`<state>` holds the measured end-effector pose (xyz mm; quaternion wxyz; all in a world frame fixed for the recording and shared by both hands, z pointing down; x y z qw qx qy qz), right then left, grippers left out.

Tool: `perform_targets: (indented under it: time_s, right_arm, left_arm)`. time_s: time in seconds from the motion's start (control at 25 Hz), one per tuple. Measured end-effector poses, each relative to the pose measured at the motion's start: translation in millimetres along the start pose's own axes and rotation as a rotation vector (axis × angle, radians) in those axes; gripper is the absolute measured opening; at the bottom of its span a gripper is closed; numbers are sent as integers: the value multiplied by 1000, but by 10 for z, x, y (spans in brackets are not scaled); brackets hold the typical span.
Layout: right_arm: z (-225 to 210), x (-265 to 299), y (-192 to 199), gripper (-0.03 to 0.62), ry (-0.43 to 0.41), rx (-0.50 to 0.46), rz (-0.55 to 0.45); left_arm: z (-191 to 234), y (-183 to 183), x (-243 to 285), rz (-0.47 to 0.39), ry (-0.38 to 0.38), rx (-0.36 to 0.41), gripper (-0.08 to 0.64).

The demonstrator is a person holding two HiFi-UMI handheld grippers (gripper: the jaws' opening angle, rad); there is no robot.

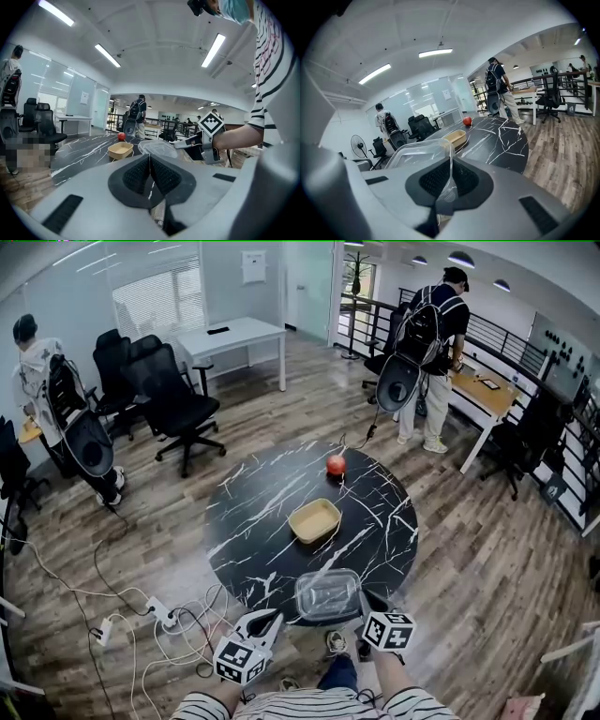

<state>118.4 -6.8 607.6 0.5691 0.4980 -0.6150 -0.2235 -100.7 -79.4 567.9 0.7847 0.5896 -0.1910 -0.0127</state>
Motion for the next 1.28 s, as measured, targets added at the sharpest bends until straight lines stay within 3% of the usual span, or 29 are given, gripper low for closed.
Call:
perform_targets:
  time_s: [1.28]
  right_arm:
    - [45,-58,34,37,0,-37,30]
  left_arm:
    - [-52,36,-4,1,-2,-29,29]
Point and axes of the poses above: the fingertips, and each gripper's own axes: x forward along the fingers, z to its left, y out of its underside, the point moved 2 cm from there along -x, backward along the fingers, and after that the axes turned 7 degrees about -x, right-handed, at the moved point
